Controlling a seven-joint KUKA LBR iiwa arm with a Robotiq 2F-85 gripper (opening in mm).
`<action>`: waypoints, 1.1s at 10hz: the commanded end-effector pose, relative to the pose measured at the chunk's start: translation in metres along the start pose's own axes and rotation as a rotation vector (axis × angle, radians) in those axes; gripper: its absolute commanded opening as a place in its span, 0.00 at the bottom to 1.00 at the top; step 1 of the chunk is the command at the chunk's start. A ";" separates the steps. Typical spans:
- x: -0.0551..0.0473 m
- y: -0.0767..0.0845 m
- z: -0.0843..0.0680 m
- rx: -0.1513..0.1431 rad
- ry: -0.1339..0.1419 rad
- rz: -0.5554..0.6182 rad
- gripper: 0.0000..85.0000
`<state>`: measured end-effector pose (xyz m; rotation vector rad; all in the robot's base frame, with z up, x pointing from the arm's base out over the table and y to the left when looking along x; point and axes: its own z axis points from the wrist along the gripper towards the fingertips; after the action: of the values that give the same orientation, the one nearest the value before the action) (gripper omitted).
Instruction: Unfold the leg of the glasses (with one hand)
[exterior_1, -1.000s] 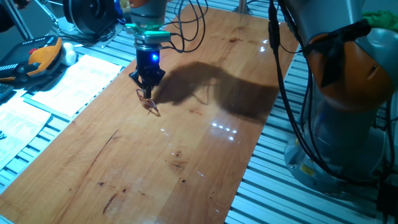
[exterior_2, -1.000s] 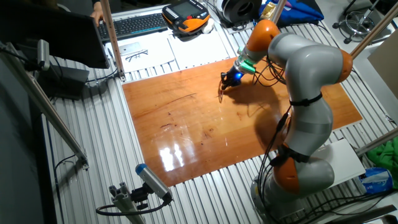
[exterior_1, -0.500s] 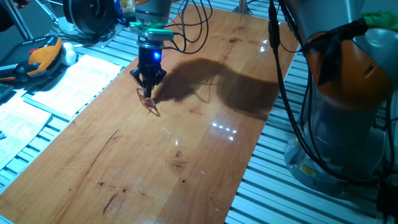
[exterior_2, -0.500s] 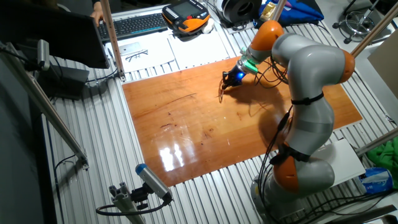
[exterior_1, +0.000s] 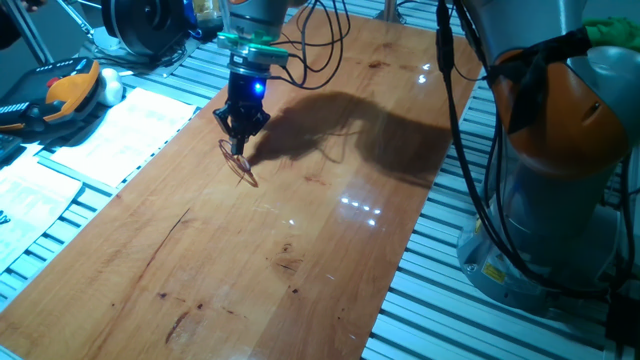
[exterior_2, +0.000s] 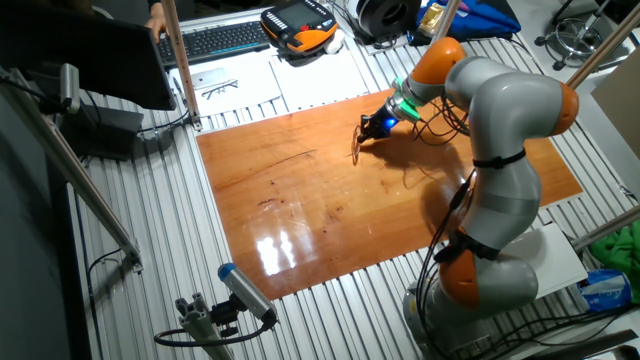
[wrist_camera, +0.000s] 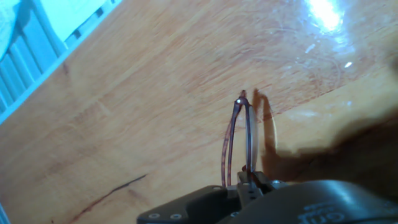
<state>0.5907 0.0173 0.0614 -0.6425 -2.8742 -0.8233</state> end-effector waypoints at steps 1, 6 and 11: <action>0.000 0.000 0.000 -0.015 -0.003 -0.003 0.00; -0.002 -0.001 0.001 -0.058 -0.017 -0.027 0.00; -0.004 -0.003 0.004 -0.075 -0.032 -0.046 0.00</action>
<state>0.5935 0.0151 0.0559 -0.6051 -2.9093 -0.9389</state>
